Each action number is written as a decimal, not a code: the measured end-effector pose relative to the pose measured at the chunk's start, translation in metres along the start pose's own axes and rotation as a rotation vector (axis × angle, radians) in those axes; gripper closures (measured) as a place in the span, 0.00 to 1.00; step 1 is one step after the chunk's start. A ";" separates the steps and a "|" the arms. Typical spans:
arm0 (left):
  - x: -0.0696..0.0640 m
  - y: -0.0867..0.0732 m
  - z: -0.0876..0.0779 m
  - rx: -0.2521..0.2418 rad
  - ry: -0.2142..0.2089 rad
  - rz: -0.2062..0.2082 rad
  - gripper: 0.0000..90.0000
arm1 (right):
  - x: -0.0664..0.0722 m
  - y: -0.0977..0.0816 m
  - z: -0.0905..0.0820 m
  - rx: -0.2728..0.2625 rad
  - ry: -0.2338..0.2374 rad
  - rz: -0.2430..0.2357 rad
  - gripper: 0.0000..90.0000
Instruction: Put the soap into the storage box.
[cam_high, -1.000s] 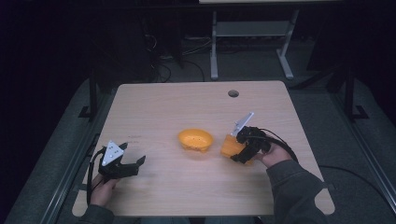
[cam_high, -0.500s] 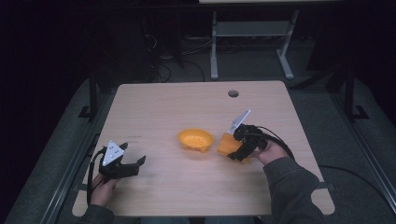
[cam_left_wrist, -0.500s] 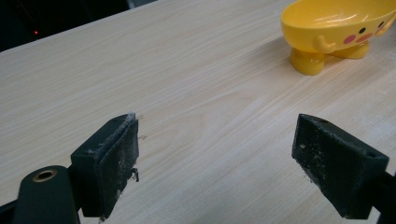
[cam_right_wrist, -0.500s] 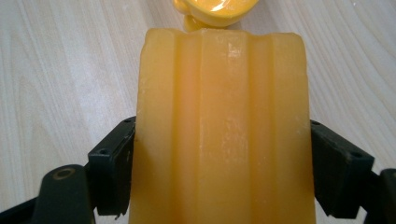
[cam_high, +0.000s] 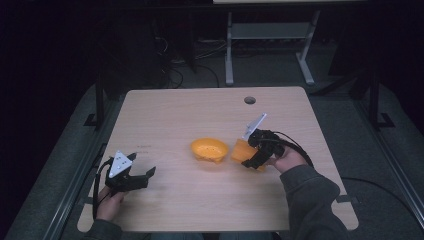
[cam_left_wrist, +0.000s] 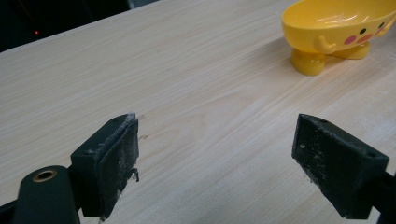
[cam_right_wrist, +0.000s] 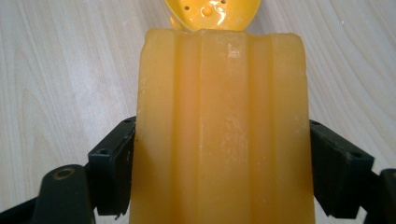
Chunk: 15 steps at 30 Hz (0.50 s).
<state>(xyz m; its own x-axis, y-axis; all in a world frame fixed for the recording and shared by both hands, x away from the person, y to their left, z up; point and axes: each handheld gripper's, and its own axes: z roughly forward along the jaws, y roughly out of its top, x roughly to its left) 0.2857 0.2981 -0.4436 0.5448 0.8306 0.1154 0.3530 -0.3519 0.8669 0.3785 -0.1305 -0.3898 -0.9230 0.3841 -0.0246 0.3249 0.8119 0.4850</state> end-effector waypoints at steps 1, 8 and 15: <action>0.000 0.000 0.000 0.000 0.000 -0.001 0.16 | 0.000 0.001 0.000 0.003 -0.001 -0.003 0.23; 0.000 0.000 0.000 0.000 0.001 -0.003 0.16 | 0.000 0.012 0.000 0.010 -0.002 -0.022 0.23; 0.001 0.000 -0.001 0.002 0.002 -0.002 0.16 | -0.002 0.022 0.001 0.014 0.000 -0.041 0.23</action>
<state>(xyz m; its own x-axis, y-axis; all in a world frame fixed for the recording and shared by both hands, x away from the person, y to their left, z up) 0.2856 0.2988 -0.4432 0.5424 0.8322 0.1151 0.3555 -0.3514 0.8661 0.3875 -0.1131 -0.3796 -0.9354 0.3508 -0.0443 0.2900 0.8329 0.4713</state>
